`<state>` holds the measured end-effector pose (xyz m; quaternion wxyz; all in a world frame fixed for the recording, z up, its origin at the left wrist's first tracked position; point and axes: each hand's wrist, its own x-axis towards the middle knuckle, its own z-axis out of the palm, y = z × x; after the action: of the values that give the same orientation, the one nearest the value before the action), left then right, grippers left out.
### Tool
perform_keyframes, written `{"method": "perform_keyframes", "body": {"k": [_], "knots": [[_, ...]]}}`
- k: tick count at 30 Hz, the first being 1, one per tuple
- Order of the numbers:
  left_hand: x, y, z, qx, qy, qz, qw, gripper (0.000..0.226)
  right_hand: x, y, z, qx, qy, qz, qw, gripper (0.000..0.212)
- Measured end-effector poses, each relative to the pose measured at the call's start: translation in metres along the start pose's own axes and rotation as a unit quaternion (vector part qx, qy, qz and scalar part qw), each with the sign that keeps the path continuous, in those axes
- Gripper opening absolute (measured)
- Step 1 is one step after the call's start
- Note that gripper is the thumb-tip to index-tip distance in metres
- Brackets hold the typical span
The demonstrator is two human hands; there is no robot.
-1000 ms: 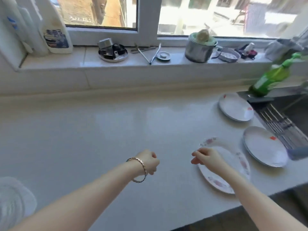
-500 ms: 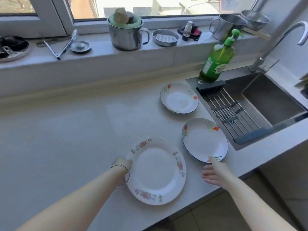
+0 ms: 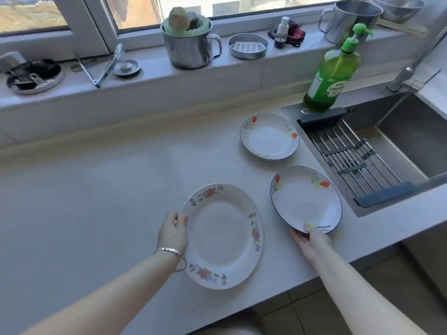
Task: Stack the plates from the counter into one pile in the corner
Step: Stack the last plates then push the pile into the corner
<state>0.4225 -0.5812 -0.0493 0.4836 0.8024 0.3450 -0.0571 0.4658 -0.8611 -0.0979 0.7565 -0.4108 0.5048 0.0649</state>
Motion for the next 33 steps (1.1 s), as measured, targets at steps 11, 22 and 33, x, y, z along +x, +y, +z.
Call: {"method": "perform_keyframes", "body": {"k": [11,22,33], "knots": [[0.001,-0.037,-0.168,-0.125,0.207,-0.031,0.97,0.025,-0.102,0.043,0.091,-0.103,-0.246,0.055,0.962,0.019],[-0.029,-0.142,-0.389,-0.22,0.422,-0.115,0.872,0.02,-0.257,0.216,0.245,-0.23,-0.411,0.084,0.878,0.014],[-0.055,-0.289,-0.57,-0.218,0.489,-0.161,0.829,0.018,-0.375,0.403,0.309,-0.361,-0.435,0.107,0.818,0.015]]}}
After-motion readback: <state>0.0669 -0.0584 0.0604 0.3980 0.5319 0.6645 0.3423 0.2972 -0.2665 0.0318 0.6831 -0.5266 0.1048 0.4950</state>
